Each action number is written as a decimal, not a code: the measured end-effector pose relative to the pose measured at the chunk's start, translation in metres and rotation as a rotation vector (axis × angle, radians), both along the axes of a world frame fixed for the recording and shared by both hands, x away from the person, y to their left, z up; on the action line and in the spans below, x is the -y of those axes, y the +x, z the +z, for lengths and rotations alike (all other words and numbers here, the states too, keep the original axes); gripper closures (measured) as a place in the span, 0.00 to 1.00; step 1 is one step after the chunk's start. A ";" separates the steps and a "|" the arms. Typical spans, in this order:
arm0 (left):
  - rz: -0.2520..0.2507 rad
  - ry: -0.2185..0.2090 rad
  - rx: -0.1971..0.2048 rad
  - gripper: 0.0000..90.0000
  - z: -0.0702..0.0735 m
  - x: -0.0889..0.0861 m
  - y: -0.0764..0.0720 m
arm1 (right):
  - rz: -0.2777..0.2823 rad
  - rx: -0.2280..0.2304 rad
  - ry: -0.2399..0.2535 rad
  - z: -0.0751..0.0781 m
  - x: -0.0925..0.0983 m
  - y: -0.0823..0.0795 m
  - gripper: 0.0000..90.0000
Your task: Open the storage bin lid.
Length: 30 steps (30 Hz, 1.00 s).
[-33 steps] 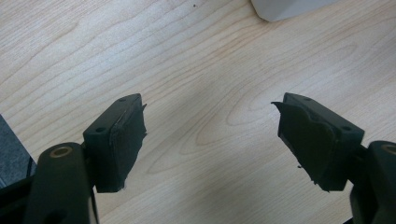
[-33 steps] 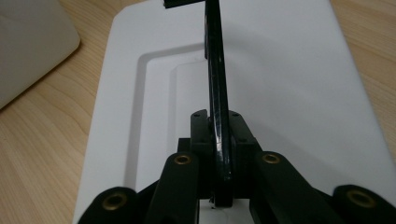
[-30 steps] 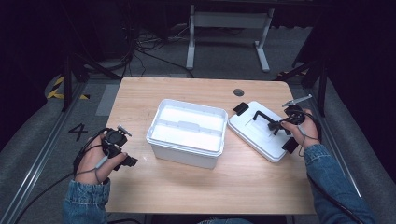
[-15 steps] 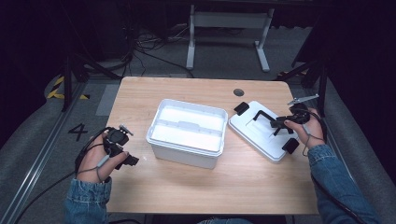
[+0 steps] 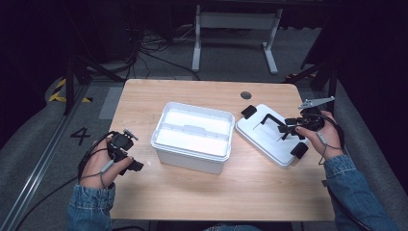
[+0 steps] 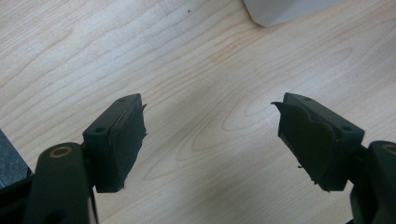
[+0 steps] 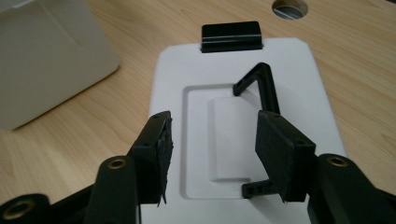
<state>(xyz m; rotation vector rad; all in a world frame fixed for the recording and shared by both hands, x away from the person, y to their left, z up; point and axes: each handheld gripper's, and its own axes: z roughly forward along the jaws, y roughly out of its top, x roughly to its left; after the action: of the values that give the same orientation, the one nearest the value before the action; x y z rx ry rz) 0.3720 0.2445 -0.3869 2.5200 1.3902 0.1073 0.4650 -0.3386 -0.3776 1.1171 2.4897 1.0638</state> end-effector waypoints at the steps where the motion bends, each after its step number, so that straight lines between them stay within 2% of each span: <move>1: 0.003 -0.003 -0.002 0.27 0.000 0.000 0.001 | 0.011 0.008 0.001 0.002 -0.002 -0.003 0.52; 9: -0.004 -0.003 -0.005 0.27 0.000 -0.004 0.000 | 0.066 0.018 0.025 0.017 -0.016 -0.030 0.52; 11: 0.010 -0.018 -0.013 0.27 0.000 -0.002 -0.002 | 0.074 0.019 0.036 0.019 -0.018 -0.037 0.52; 14: 0.007 -0.018 -0.013 0.27 0.000 -0.002 -0.002 | 0.087 0.013 0.038 0.020 -0.022 -0.046 0.51; 19: 0.009 -0.015 -0.013 0.26 0.001 -0.002 -0.001 | 0.111 -0.001 0.056 0.018 -0.027 -0.062 0.51; 26: -0.005 -0.006 -0.008 0.27 0.000 -0.001 -0.003 | 0.136 -0.018 0.051 0.011 -0.036 -0.076 0.51; 27: 0.010 -0.009 -0.020 0.27 0.000 -0.001 -0.004 | 0.139 -0.021 0.054 0.009 -0.037 -0.079 0.51; 30: 0.005 -0.004 -0.021 0.27 0.001 -0.001 -0.004 | 0.155 -0.029 0.074 0.004 -0.045 -0.088 0.51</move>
<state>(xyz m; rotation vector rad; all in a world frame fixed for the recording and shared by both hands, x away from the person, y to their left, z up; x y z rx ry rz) 0.3680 0.2457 -0.3862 2.5218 1.4030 0.0788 0.3773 -0.2933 -0.3739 0.9782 2.6159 1.1980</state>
